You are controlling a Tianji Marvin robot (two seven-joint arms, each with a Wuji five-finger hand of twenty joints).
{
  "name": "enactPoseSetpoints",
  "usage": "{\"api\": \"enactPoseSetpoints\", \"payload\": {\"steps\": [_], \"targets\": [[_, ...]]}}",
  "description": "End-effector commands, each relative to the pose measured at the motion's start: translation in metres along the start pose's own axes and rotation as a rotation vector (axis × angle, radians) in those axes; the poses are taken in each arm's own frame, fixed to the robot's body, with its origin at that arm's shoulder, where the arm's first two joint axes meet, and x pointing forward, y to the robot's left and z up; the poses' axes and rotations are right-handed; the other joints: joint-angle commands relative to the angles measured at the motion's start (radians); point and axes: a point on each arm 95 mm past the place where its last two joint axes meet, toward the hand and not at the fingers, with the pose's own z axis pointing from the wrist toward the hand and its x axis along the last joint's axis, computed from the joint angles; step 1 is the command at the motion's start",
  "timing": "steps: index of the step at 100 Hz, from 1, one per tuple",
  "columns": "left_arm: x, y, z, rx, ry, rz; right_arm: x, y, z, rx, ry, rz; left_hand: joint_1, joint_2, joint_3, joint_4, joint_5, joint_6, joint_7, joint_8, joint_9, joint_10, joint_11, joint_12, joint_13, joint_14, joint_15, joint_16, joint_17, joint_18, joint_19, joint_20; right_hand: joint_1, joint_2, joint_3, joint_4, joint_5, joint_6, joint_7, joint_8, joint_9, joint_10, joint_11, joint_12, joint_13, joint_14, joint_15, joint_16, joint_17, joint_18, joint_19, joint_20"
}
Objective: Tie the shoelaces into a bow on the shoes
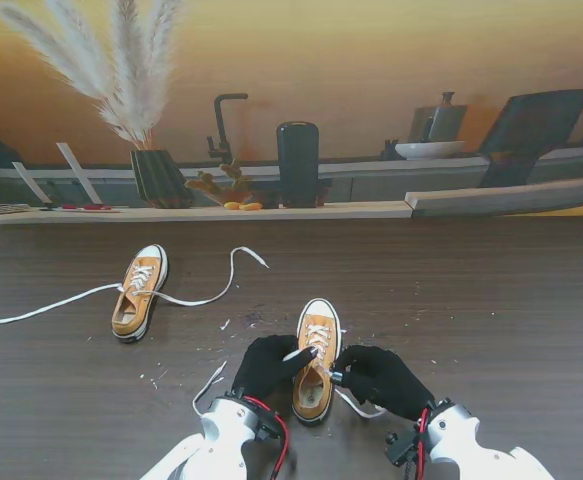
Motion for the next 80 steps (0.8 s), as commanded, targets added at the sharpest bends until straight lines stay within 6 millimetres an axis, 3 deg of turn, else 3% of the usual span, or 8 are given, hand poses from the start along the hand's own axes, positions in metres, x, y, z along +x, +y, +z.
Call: {"api": "enactPoseSetpoints", "payload": {"steps": [1,6,10,20,30,40,67,80], "targets": [[0.007,0.001,-0.005,-0.01,0.01,0.009,0.002,-0.001,-0.002,0.011,0.01,-0.015,0.024,0.046,-0.081,-0.032,-0.048,0.184,0.0,0.046,0.014,0.017,0.032,0.047,0.068,-0.015,0.177,0.048,0.121,0.077,0.281,0.038,0.037,0.006,-0.026,0.019,0.025,-0.042,-0.009,-0.006,0.019,0.027,-0.002,0.012,0.031,-0.035,0.064,0.004,0.036,-0.011,0.269,-0.002],[0.006,-0.001,-0.007,0.008,0.017,0.044,0.002,-0.001,-0.002,0.002,0.016,-0.045,0.021,0.077,-0.136,-0.041,-0.074,0.141,-0.02,0.08,-0.014,0.007,0.013,0.064,0.069,-0.078,0.366,0.081,0.178,-0.026,0.526,0.217,0.031,-0.001,-0.024,0.019,0.032,-0.054,-0.012,-0.011,0.03,0.025,0.0,0.012,0.031,-0.044,0.078,0.011,0.038,-0.024,0.288,0.002],[0.006,-0.004,-0.007,0.064,0.048,0.085,0.002,0.0,-0.003,-0.008,0.025,-0.073,0.006,0.103,-0.171,-0.068,-0.104,0.094,-0.046,0.085,-0.048,-0.005,-0.03,0.055,0.072,-0.183,0.475,0.103,0.204,-0.164,0.669,0.302,0.011,-0.022,-0.01,0.022,0.05,-0.076,-0.021,-0.031,0.042,0.027,0.001,0.012,0.03,-0.044,0.091,0.02,0.042,-0.03,0.289,0.031],[0.005,-0.011,-0.008,0.177,0.104,0.133,0.002,0.002,-0.003,-0.049,0.065,-0.153,-0.028,0.16,-0.199,-0.152,-0.163,0.001,-0.18,0.016,-0.035,-0.011,-0.055,0.019,0.071,-0.192,0.588,0.123,0.225,-0.31,0.843,0.381,-0.097,-0.079,0.013,0.032,0.088,-0.122,-0.063,-0.127,0.068,0.037,-0.004,0.025,0.03,-0.042,0.105,0.037,0.048,-0.029,0.289,0.103],[0.005,-0.021,-0.015,0.2,0.125,0.168,0.001,0.006,-0.004,-0.099,0.096,-0.252,-0.03,0.191,-0.235,-0.193,-0.31,-0.031,-0.538,-0.257,0.012,-0.092,0.047,0.01,0.07,-0.191,0.649,0.134,0.236,-0.342,0.871,0.48,-0.203,-0.07,0.032,0.054,0.132,-0.107,-0.178,-0.134,0.076,0.043,-0.009,0.042,0.03,-0.046,0.106,0.053,0.051,-0.031,0.289,0.133],[0.003,-0.031,-0.02,0.171,0.152,0.195,0.003,0.009,-0.003,-0.144,0.119,-0.294,-0.031,0.188,-0.262,-0.179,-0.267,-0.09,-0.741,-0.462,0.044,-0.153,0.12,-0.016,0.07,-0.2,0.676,0.138,0.239,-0.351,0.871,0.517,-0.238,-0.054,0.042,0.077,0.161,-0.061,-0.237,-0.102,0.081,0.046,-0.013,0.045,0.029,-0.031,0.106,0.055,0.048,-0.018,0.289,0.131],[-0.003,-0.037,-0.008,0.241,0.362,0.13,0.013,0.018,-0.004,-0.266,0.156,-0.41,-0.046,0.066,-0.09,-0.182,-0.187,-0.115,-0.71,-0.593,0.063,-0.181,0.196,-0.053,0.07,-0.223,0.718,0.14,0.243,-0.367,0.871,0.591,-0.271,-0.039,0.05,0.107,0.183,-0.031,-0.311,-0.049,0.094,0.05,-0.011,0.053,0.028,-0.017,0.109,0.059,0.046,0.004,0.289,0.137],[-0.001,-0.039,-0.009,0.24,0.357,0.12,0.016,0.023,-0.002,-0.399,0.157,-0.565,-0.04,0.064,-0.082,-0.187,-0.191,-0.113,-0.717,-0.603,0.063,-0.181,0.198,-0.055,0.07,-0.224,0.719,0.14,0.243,-0.367,0.871,0.591,-0.306,-0.036,0.068,0.166,0.21,0.024,-0.406,0.043,0.112,0.038,0.002,0.061,0.029,-0.034,0.115,0.086,0.048,-0.008,0.289,0.171]]}}
